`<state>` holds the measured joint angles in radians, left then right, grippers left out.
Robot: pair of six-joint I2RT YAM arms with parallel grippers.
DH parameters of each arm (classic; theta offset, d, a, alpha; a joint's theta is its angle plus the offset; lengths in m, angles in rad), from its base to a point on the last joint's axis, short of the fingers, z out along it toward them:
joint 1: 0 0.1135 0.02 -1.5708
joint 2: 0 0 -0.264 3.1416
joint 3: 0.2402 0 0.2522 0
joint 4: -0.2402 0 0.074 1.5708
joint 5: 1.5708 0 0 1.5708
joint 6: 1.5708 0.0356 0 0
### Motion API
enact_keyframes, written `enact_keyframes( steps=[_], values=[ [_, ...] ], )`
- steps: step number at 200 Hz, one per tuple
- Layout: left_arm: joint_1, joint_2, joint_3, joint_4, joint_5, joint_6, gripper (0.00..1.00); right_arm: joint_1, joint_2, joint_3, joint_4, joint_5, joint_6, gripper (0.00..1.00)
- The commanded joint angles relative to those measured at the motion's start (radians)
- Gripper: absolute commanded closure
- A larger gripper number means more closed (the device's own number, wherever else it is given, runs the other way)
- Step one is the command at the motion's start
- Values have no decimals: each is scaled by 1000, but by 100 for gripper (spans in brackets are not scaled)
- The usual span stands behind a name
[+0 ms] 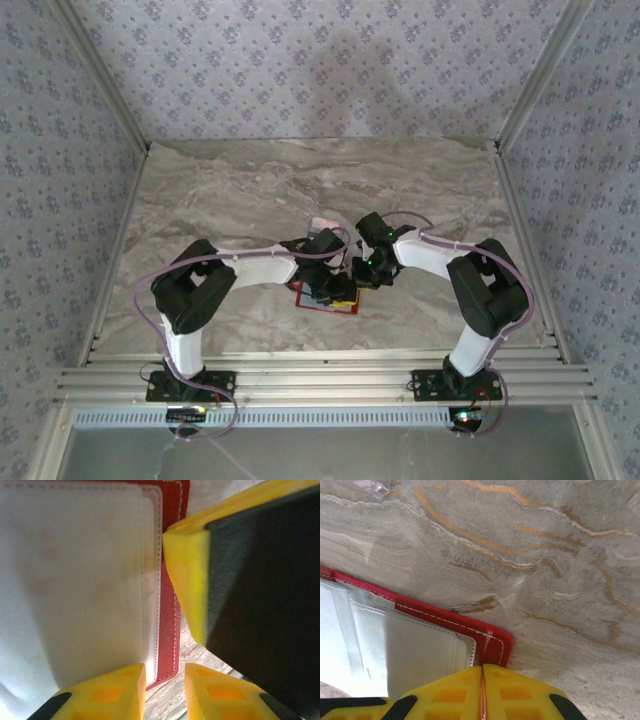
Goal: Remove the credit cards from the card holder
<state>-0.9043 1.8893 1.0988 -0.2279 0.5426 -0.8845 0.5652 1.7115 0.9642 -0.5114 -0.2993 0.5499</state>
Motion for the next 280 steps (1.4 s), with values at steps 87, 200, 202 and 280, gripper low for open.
enact_keyframes(
  steps=[87,200,202,280],
  values=[
    [14,-8,55,-223,-167,113,73,5,22,4,-39,-3,-17,90],
    [34,-79,121,-518,-455,210,71,6,19,16,-44,-4,-17,90],
    [34,-79,122,-524,-461,212,71,6,19,16,-45,-3,-17,90],
    [15,-54,200,-663,-633,244,64,8,21,27,-60,-2,-24,90]
  ],
)
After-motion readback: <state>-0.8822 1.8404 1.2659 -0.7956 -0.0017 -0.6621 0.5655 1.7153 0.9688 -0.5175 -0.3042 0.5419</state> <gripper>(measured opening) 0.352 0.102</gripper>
